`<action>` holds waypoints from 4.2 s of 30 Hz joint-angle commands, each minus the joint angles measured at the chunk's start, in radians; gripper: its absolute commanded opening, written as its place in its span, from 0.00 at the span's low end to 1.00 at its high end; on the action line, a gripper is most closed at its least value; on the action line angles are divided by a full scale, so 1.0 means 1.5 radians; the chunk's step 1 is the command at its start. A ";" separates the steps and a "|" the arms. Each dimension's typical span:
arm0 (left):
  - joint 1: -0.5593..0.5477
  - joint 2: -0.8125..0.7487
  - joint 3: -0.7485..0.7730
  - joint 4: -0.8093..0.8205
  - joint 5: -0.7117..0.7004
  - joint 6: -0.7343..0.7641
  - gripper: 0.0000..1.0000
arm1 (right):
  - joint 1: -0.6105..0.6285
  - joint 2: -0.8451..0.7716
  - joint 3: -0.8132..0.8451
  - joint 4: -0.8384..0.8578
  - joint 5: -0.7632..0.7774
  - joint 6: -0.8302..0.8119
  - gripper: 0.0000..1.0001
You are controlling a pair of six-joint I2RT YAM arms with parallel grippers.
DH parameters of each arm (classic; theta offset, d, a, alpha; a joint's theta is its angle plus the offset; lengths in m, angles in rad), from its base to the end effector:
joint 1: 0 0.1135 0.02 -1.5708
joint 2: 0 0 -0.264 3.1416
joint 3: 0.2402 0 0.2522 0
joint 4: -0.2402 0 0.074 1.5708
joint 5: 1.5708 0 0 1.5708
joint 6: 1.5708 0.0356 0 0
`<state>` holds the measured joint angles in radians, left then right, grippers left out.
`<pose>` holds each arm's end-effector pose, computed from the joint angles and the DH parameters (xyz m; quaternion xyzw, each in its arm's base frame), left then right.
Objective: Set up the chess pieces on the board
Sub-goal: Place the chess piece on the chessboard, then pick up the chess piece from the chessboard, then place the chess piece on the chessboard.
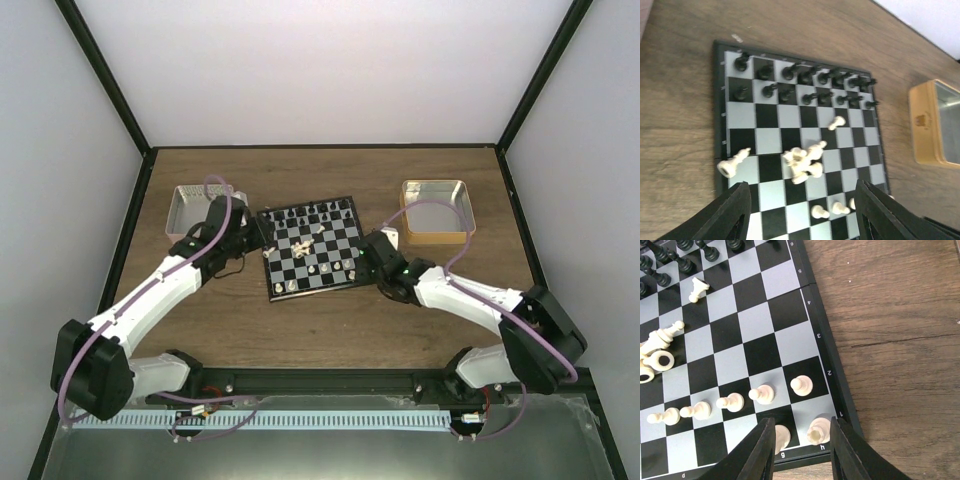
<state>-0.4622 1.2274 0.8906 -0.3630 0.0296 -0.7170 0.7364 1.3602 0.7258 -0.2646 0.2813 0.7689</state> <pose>0.2376 -0.1195 0.2672 -0.1090 0.9000 -0.2457 0.3431 0.2030 0.1707 0.1901 0.0614 0.9339 0.1265 0.3287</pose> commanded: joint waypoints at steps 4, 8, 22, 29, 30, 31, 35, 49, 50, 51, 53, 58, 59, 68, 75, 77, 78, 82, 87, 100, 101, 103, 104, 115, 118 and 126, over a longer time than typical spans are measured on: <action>0.027 0.057 -0.048 -0.027 -0.047 -0.009 0.61 | -0.001 -0.029 0.020 -0.006 0.016 0.005 0.31; 0.032 0.103 -0.052 -0.012 -0.025 0.006 0.58 | -0.001 -0.030 0.017 -0.001 0.013 0.003 0.31; 0.031 0.264 0.108 -0.085 -0.030 0.163 0.53 | -0.001 -0.032 0.007 0.013 0.013 -0.001 0.31; 0.031 0.330 0.123 -0.101 -0.049 0.184 0.35 | -0.001 -0.048 -0.001 0.006 0.024 -0.004 0.31; 0.031 0.335 0.122 -0.100 -0.047 0.186 0.35 | -0.002 -0.051 -0.003 0.006 0.026 -0.005 0.31; 0.031 0.338 0.121 -0.100 -0.044 0.187 0.35 | -0.002 -0.054 -0.005 0.006 0.028 -0.006 0.31; 0.031 0.345 0.117 -0.099 -0.031 0.191 0.35 | -0.002 -0.058 -0.008 0.005 0.030 -0.006 0.31; 0.030 0.325 0.098 -0.096 0.019 0.203 0.31 | -0.002 -0.050 -0.004 0.008 0.022 0.002 0.31; 0.030 0.323 0.097 -0.097 0.021 0.203 0.31 | -0.002 -0.049 -0.005 0.008 0.021 0.002 0.30; 0.029 0.320 0.096 -0.098 0.022 0.204 0.31 | -0.002 -0.049 -0.005 0.009 0.022 0.002 0.31; 0.029 0.314 0.095 -0.100 0.022 0.205 0.31 | -0.002 -0.047 -0.004 0.008 0.021 0.002 0.31; 0.029 0.314 0.090 -0.101 0.019 0.212 0.25 | -0.002 -0.046 -0.001 0.009 0.018 0.002 0.30; 0.029 0.315 0.090 -0.101 0.019 0.212 0.24 | -0.002 -0.046 0.000 0.009 0.018 0.003 0.30; 0.029 0.285 0.089 -0.105 0.027 0.219 0.14 | -0.002 -0.064 0.005 0.018 -0.004 -0.010 0.31; 0.016 0.218 0.093 -0.076 0.193 0.255 0.14 | -0.003 -0.107 0.024 0.106 -0.213 -0.141 0.37; 0.010 0.196 0.093 -0.064 0.246 0.264 0.14 | -0.003 -0.128 0.037 0.123 -0.269 -0.165 0.45; 0.007 0.184 0.091 -0.054 0.275 0.268 0.14 | -0.003 -0.138 0.044 0.127 -0.285 -0.170 0.48; 0.003 0.122 0.066 0.012 0.388 0.275 0.14 | -0.003 -0.172 0.063 0.139 -0.295 -0.153 0.54; 0.002 0.050 0.037 0.100 0.498 0.266 0.14 | -0.005 -0.187 0.103 0.129 -0.297 -0.111 0.58; 0.000 -0.018 0.033 0.126 0.587 0.304 0.14 | -0.006 -0.135 0.204 0.111 -0.399 -0.041 0.55; 0.000 -0.021 0.033 0.126 0.589 0.306 0.14 | -0.006 -0.132 0.204 0.111 -0.408 -0.042 0.54; 0.001 -0.024 0.033 0.125 0.590 0.311 0.14 | -0.006 -0.129 0.201 0.116 -0.431 -0.041 0.52; 0.000 -0.026 0.033 0.124 0.590 0.313 0.14 | -0.006 -0.129 0.199 0.118 -0.439 -0.041 0.51; 0.000 -0.017 0.034 0.117 0.589 0.318 0.14 | -0.006 -0.104 0.192 0.119 -0.465 -0.037 0.44; 0.001 -0.019 0.033 0.116 0.589 0.320 0.14 | -0.006 -0.096 0.191 0.116 -0.460 -0.034 0.42; 0.001 -0.017 0.035 0.106 0.581 0.330 0.15 | -0.006 -0.092 0.187 0.134 -0.473 -0.035 0.18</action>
<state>-0.4591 1.2068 0.9466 -0.2066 0.8921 -0.2562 0.7296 1.2205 0.9947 -0.0807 -0.4042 0.7227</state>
